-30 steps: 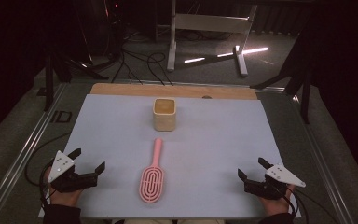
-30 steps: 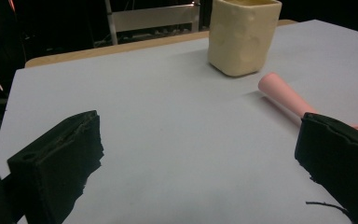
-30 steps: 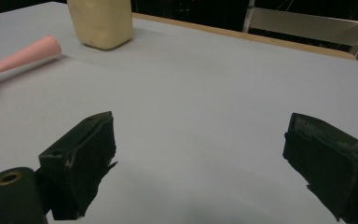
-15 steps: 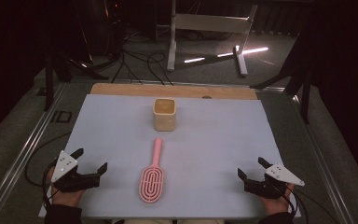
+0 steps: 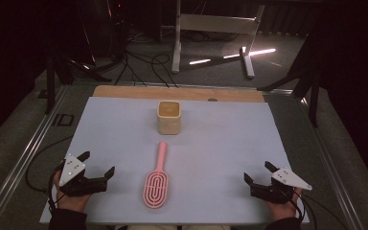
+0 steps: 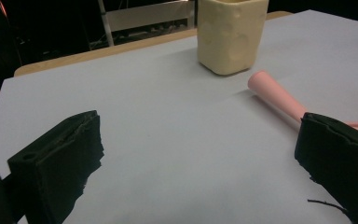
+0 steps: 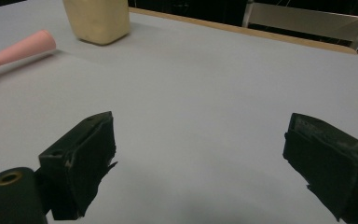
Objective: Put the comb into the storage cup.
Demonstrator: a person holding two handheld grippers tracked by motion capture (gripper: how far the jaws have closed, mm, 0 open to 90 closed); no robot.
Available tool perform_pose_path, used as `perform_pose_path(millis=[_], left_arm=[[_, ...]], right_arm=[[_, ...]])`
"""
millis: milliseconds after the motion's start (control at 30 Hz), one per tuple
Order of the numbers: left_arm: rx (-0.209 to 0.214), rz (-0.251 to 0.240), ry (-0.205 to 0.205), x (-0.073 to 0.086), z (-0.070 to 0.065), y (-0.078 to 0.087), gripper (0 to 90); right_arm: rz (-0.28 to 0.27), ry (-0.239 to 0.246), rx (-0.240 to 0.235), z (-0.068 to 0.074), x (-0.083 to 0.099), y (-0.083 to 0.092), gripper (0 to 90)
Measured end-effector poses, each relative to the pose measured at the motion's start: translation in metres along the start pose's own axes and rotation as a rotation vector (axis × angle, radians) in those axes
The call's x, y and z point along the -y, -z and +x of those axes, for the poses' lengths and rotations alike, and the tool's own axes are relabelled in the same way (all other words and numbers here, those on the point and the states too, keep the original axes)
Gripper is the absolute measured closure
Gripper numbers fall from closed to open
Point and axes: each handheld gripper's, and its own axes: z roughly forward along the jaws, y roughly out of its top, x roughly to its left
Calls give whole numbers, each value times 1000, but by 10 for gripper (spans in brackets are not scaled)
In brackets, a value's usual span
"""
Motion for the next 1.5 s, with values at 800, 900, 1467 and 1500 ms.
perform_pose_path(millis=[800, 900, 1467, 1500], left_arm=[[18, 9, -21, -6, -11, -9, 12], [22, 13, -26, -6, -13, -10, 12], [69, 35, -49, -9, -28, -20, 12], [71, 38, -51, -9, -29, -21, 12]], right_arm=[[7, 6, 5, 0, 0, -2, 88], [7, 7, 6, 0, 0, -2, 89], [11, 9, 2, 1, 1, -3, 89], [11, 9, 1, 1, 1, -3, 89]])
